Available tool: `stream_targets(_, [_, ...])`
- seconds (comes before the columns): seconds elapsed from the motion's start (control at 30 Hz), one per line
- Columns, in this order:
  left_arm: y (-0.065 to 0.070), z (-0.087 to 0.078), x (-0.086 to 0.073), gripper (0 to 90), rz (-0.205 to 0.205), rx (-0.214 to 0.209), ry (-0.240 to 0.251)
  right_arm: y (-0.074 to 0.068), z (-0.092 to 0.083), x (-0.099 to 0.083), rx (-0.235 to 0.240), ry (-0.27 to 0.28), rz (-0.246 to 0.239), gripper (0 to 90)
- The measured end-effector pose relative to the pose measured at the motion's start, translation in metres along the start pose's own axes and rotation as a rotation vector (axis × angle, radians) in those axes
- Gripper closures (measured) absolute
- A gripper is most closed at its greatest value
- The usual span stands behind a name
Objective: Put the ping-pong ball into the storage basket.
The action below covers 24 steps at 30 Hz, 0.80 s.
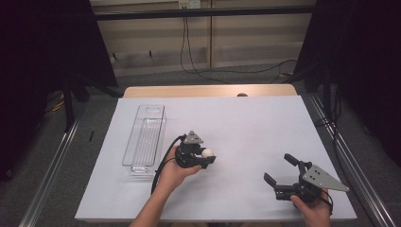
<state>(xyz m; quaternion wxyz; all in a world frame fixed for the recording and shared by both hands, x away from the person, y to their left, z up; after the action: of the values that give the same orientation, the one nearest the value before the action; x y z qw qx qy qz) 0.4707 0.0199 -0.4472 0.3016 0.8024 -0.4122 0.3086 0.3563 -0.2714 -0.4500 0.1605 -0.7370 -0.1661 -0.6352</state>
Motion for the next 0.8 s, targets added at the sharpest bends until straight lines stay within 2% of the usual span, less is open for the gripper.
stream_targets(0.1, [-0.001, -0.001, 0.0, 51.1, 0.0, 0.004, -0.004, 0.0, 0.001, 0.0, -0.002, 0.001, 0.007, 1.2])
stream_targets(0.17, [-0.002, -0.001, 0.001, 51.1, 0.003, -0.011, 0.004, 0.0, 0.0, 0.0, 0.002, -0.002, 0.004, 1.2])
stream_targets(0.27, [-0.003, -0.004, 0.001, 51.1, -0.007, 0.015, 0.002, 0.0, 0.0, 0.0, 0.005, -0.003, -0.005, 1.1])
stream_targets(0.43, [-0.005, -0.006, 0.002, 51.1, -0.014, 0.014, 0.018, 0.0, 0.0, 0.0, 0.007, -0.006, -0.003, 1.2])
stream_targets(0.47, [-0.006, -0.007, 0.002, 51.1, -0.01, 0.015, 0.005, 0.0, 0.0, 0.0, 0.006, -0.005, -0.003, 1.2])
stream_targets(0.63, [-0.006, -0.009, 0.003, 51.1, -0.017, 0.019, 0.017, -0.001, -0.001, 0.0, 0.006, -0.001, 0.0, 1.2])
stream_targets(0.8, [-0.007, -0.011, 0.003, 51.1, -0.025, 0.028, 0.009, -0.001, -0.001, 0.0, 0.006, -0.001, 0.001, 1.2])
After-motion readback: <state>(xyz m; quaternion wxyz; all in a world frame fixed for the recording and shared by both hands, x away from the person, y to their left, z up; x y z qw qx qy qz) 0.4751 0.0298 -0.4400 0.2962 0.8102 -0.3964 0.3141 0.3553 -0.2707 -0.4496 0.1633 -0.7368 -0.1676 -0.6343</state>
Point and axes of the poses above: each handheld gripper's, and its own axes: z roughly forward along the jaws, x roughly out of its top, y roughly to its right, the point moved 4 cm from there along z, roughly forward along the jaws, and after that the axes turned 6 degrees about -x, right-handed, at the moved point
